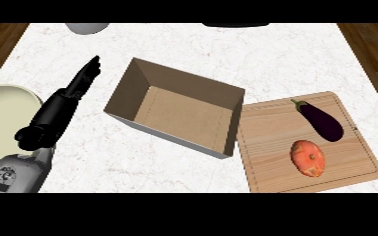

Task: Pick the squash from the cutting board and place it in the cardboard box

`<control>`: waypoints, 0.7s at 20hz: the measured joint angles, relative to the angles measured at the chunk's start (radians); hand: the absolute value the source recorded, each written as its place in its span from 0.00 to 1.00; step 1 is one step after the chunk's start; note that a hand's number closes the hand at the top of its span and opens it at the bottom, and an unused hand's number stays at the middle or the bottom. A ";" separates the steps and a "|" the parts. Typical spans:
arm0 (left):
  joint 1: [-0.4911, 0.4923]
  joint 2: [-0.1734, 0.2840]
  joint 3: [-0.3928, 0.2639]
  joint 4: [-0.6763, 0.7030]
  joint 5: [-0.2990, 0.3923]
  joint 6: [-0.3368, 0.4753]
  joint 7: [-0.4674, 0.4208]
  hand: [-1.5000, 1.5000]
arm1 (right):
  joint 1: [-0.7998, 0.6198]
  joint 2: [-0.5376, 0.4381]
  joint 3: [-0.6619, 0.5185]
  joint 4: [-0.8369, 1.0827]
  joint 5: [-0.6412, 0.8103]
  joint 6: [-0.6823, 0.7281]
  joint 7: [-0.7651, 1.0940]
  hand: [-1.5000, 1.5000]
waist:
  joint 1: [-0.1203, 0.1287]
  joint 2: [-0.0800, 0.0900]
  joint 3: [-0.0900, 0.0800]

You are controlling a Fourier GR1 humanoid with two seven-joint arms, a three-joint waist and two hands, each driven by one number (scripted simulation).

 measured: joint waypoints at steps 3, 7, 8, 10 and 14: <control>-0.011 -0.001 0.006 -0.005 -0.001 -0.009 0.014 0.50 | 0.015 -0.017 0.055 -0.112 0.073 0.029 0.114 0.00 | 0.006 0.000 0.000; 0.008 -0.007 0.010 0.000 -0.009 -0.022 -0.010 0.50 | 0.027 -0.029 0.116 -0.245 0.173 0.072 0.279 0.00 | 0.012 0.000 0.000; 0.010 -0.011 0.011 -0.011 -0.009 -0.023 0.002 0.50 | 0.030 -0.030 0.117 -0.285 0.176 0.097 0.324 0.00 | 0.011 0.000 0.000; 0.009 -0.017 0.019 0.010 -0.017 -0.030 -0.020 0.50 | 0.042 -0.017 0.151 -0.351 0.217 0.125 0.406 0.00 | 0.010 0.000 0.000; -0.004 -0.033 0.030 0.017 -0.030 -0.042 -0.015 0.50 | 0.012 0.035 0.253 -0.404 0.294 0.184 0.551 0.00 | 0.017 0.002 0.000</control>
